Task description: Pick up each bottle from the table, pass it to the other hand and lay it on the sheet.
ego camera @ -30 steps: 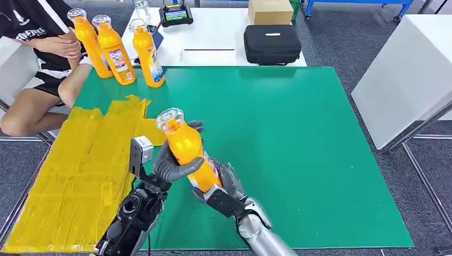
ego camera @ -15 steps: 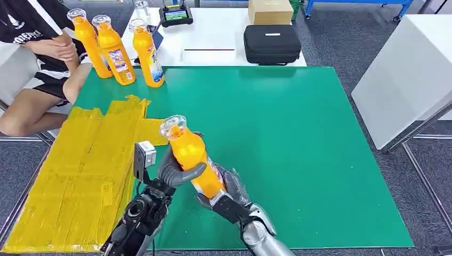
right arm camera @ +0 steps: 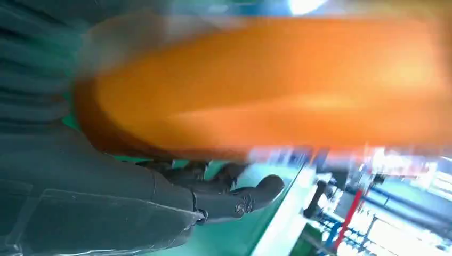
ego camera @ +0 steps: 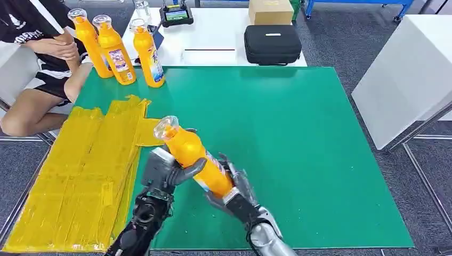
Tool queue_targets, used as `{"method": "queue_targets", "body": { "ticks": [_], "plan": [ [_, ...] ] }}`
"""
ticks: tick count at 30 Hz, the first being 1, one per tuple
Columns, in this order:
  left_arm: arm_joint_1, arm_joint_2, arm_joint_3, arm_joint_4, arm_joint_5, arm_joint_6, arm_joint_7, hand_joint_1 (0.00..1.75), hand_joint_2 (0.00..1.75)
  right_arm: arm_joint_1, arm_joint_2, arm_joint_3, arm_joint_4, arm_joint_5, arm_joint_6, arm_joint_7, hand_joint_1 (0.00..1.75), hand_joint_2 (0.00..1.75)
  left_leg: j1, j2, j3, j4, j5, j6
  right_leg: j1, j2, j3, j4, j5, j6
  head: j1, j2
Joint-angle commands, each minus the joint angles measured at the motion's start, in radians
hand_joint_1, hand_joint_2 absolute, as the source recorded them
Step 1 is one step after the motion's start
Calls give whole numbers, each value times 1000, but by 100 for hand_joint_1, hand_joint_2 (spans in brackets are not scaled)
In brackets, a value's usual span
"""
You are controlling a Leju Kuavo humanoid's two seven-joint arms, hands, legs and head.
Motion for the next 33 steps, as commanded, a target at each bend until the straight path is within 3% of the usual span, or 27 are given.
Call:
{"method": "queue_targets", "body": {
  "ticks": [1,4,8,10,12,14,16,23,24,33],
  "plan": [
    [-114,50,91,185,-272,197,77,175,175,14,-62,-77,-91,-20,32,5,0,175,1,-1,6,-1,-1,-5,1,-4,6,0,-2,0,2,0],
    [-119,45,121,191,-400,256,127,175,175,2,-51,-84,-71,-15,32,16,0,175,0,-1,2,-1,0,-3,0,-2,2,0,-1,0,2,0],
    [-115,20,278,179,-819,305,259,175,175,21,-33,-127,-64,-26,37,28,0,175,1,-1,3,0,-1,-4,1,-3,3,0,-1,0,3,0],
    [-112,19,310,167,-929,305,284,175,175,46,-28,-140,-95,-39,39,29,0,175,1,1,3,0,-1,-4,1,-2,3,0,-1,0,2,0],
    [-112,46,306,135,-1186,305,397,175,175,66,-21,-148,-138,-49,40,39,0,175,2,-1,3,0,-1,-5,1,-4,3,0,-2,0,3,0],
    [-209,248,-65,234,-1186,305,730,175,175,80,-25,-155,-190,-66,50,50,0,175,2,0,3,1,-1,-5,2,-4,3,1,-2,0,3,0],
    [-293,284,-290,350,-1186,255,899,175,175,105,-31,-171,-240,-81,69,83,0,175,2,-5,2,1,0,-6,1,-9,3,2,-3,-1,3,0],
    [-300,286,-310,362,-1186,249,911,175,175,108,-31,-174,-242,-83,72,85,0,175,2,-10,0,2,1,-5,2,-13,3,2,-3,0,3,0],
    [-372,305,-459,469,-1186,210,1008,175,175,115,-24,-194,-244,-86,85,86,0,175,0,-4,0,-1,2,-3,1,-7,-1,0,-1,0,3,0],
    [-460,274,-583,714,-1186,154,943,175,175,122,-12,-216,-269,-77,99,91,0,175,2,-2,4,-1,1,-7,1,-5,4,1,-1,-1,3,0]
  ]
}}
